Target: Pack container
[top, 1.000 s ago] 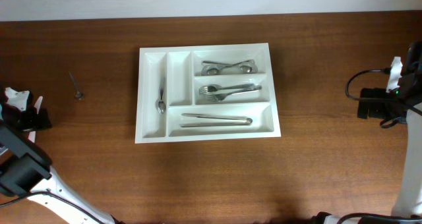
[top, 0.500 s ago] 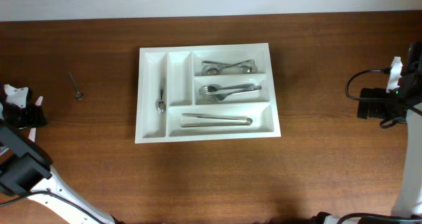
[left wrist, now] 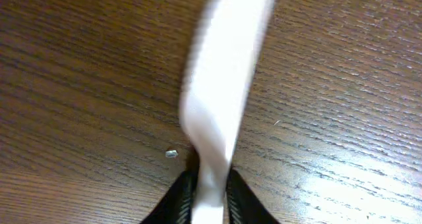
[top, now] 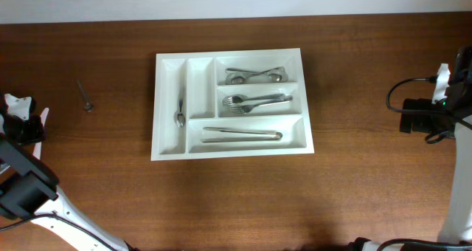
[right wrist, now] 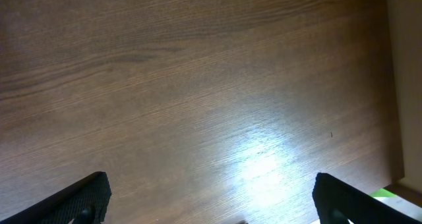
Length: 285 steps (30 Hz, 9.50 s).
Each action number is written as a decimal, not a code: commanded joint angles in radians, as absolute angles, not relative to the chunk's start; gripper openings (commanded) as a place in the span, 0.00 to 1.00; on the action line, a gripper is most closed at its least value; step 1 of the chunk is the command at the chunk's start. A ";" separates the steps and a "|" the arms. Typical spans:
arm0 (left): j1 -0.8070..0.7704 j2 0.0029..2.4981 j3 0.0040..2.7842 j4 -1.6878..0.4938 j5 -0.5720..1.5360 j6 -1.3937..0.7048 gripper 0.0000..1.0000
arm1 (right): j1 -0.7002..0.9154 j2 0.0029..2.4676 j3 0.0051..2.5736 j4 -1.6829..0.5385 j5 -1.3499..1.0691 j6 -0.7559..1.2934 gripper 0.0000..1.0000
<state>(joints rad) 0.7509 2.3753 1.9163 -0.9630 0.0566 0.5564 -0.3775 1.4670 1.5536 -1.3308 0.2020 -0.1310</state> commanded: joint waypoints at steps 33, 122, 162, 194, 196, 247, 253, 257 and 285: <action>0.318 2.434 2.453 -1.303 0.055 0.216 0.02 | -0.381 1.448 1.554 -1.330 0.218 -0.122 0.99; -0.223 2.510 2.442 -1.391 0.168 -0.171 0.16 | -0.381 1.448 1.554 -1.330 0.218 -0.122 0.99; -0.027 2.507 2.674 -1.473 0.103 -0.134 0.55 | -0.381 1.448 1.554 -1.330 0.218 -0.122 0.99; 0.351 2.506 2.671 -1.688 0.134 -0.766 0.51 | -0.381 1.448 1.554 -1.330 0.218 -0.122 0.99; 0.349 2.505 2.671 -1.688 0.134 -0.745 0.51 | -0.381 1.448 1.554 -1.330 0.218 -0.122 0.99; 0.579 1.718 1.316 -0.853 0.215 -1.040 0.94 | -0.381 1.448 1.554 -1.330 0.218 -0.122 0.99; 0.578 1.718 1.163 -0.479 0.331 -1.039 0.99 | -0.381 1.448 1.554 -1.330 0.218 -0.122 0.99; 0.574 1.718 1.100 -0.305 0.376 -1.041 0.99 | -0.381 1.448 1.554 -1.330 0.218 -0.122 0.99; 0.525 1.735 1.046 -0.324 0.241 -1.299 0.99 | -0.381 1.448 1.554 -1.330 0.218 -0.122 0.99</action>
